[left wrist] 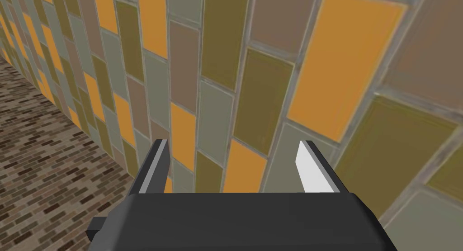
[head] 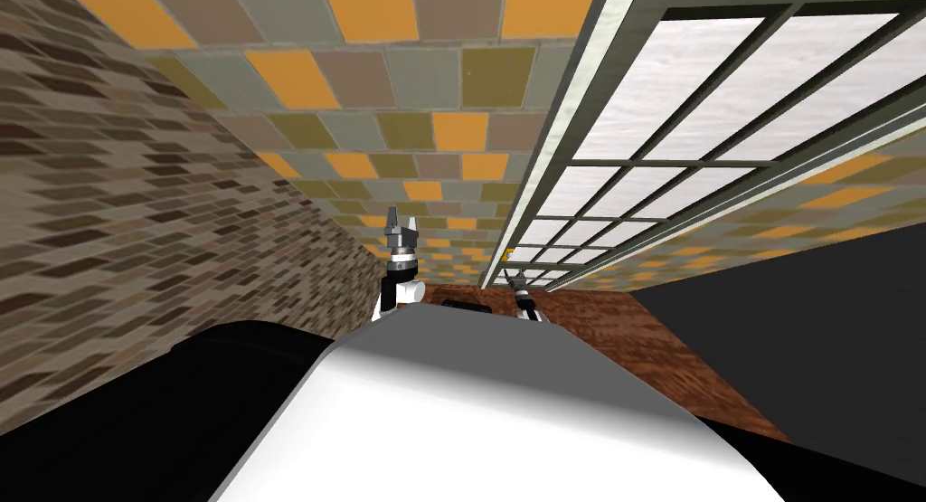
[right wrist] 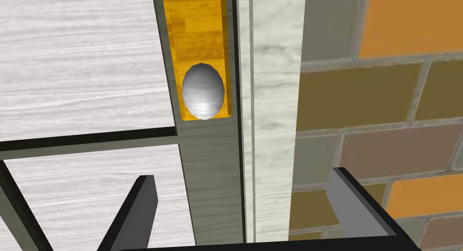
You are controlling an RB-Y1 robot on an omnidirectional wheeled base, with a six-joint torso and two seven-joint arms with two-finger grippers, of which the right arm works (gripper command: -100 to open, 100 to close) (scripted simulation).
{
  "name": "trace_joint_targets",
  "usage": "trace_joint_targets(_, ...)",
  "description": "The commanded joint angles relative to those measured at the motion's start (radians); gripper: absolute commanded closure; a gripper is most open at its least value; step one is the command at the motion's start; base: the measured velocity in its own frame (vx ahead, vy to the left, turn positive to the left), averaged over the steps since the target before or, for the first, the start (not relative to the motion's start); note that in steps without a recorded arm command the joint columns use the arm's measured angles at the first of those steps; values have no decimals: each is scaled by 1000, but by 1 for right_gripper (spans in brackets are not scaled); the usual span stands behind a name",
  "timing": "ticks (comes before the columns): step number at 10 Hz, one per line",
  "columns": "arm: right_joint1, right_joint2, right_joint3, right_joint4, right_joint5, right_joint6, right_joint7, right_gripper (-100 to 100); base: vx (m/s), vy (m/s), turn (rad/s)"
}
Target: Pull the door open
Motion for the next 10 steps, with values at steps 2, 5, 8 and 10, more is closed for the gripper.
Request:
trace_joint_targets(2,10,-15,-2,14,-56,-4,22,-100,40,17,185)
trace_joint_targets(5,29,-34,-2,13,-121,-3,44,-100,88,8,229)
trace_joint_targets(8,42,-47,-2,12,-168,-3,60,-100,119,-16,101)
trace_joint_targets(10,50,-54,-2,12,-195,-2,69,-100,165,-17,32)
